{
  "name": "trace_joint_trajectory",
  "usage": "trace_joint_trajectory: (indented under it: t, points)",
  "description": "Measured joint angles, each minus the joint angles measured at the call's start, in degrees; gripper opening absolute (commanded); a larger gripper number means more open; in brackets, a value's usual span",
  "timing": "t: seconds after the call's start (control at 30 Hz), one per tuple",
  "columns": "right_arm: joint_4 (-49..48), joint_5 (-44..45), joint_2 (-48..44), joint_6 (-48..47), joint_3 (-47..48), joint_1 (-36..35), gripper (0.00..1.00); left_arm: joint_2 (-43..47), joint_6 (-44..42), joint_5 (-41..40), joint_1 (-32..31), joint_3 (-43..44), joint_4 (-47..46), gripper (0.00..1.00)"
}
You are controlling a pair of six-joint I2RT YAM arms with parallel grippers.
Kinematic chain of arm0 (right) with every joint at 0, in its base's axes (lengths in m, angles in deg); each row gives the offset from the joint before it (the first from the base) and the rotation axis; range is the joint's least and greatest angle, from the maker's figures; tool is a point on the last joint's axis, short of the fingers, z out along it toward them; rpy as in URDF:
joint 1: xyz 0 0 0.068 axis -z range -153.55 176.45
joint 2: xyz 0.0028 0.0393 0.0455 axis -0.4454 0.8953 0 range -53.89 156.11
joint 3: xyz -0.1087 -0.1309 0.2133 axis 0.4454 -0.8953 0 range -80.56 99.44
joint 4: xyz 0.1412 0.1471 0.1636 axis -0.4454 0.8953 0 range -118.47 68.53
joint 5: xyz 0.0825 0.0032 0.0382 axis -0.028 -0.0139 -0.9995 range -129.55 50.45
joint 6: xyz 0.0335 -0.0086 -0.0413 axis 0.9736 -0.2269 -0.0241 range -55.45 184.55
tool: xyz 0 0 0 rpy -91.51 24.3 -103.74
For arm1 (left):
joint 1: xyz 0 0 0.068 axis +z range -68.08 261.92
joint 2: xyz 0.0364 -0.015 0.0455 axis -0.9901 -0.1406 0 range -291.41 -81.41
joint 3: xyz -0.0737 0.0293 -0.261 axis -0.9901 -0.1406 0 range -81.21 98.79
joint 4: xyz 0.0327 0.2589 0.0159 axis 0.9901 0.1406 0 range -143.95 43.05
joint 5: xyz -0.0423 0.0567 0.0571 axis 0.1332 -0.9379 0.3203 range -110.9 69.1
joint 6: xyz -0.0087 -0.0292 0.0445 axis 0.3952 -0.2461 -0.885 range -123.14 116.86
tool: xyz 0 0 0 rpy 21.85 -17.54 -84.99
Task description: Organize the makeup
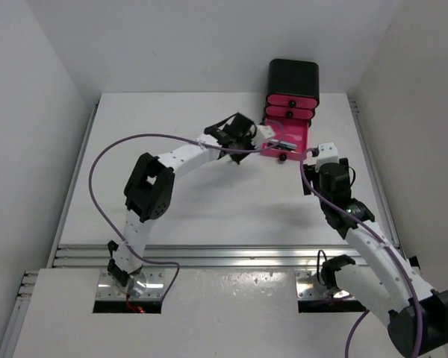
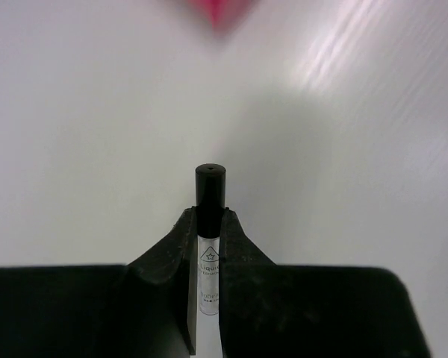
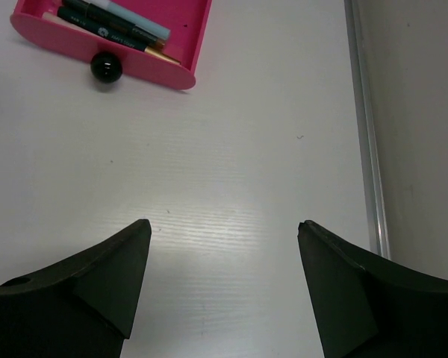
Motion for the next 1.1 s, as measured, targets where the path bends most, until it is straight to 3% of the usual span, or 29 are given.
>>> trace_joint_trajectory:
  t: [0.13, 0.27, 0.53, 0.57, 0.67, 0.7, 0.73, 0.83, 1.1]
  points:
    - [0.1, 0.8, -1.7, 0.1, -0.8, 0.0, 0.8, -2.4, -15.5, 1.5, -3.0, 11.1, -9.8, 0.0]
    - [1.0, 3.2, -2.6, 0.1, -0.9, 0.1, 0.8, -5.2, -26.7, 3.4, -4.8, 13.3, -23.7, 0.0]
    - [4.3, 6.6, -2.6, -0.5, -0.2, 0.2, 0.8, -24.7, -35.1, 7.1, -5.2, 23.3, -39.4, 0.03]
    - [4.7, 7.1, -2.6, -0.8, 0.0, 0.2, 0.8, -26.5, -35.3, 7.5, -5.2, 23.8, -40.3, 0.08]
    - [6.9, 8.4, -2.6, -2.3, 0.9, 0.5, 0.81, -30.6, -36.0, 8.2, -5.2, 26.4, -42.6, 0.57]
    - [7.4, 8.9, -2.6, -2.9, 1.3, 0.5, 0.81, -30.9, -36.1, 8.3, -5.2, 27.1, -44.0, 0.84]
    - [7.9, 9.2, -2.7, -3.3, 1.7, 0.5, 0.81, -30.9, -35.9, 8.2, -5.2, 27.6, -45.4, 0.9]
    - [9.0, 9.8, -3.6, -4.2, 2.5, 0.5, 0.81, -29.9, -34.5, 8.0, -5.3, 27.8, -48.2, 0.99]
    - [10.7, 9.5, -6.6, -1.6, 3.5, 0.5, 0.81, -23.4, -31.3, 6.0, -5.4, 21.7, -49.3, 0.99]
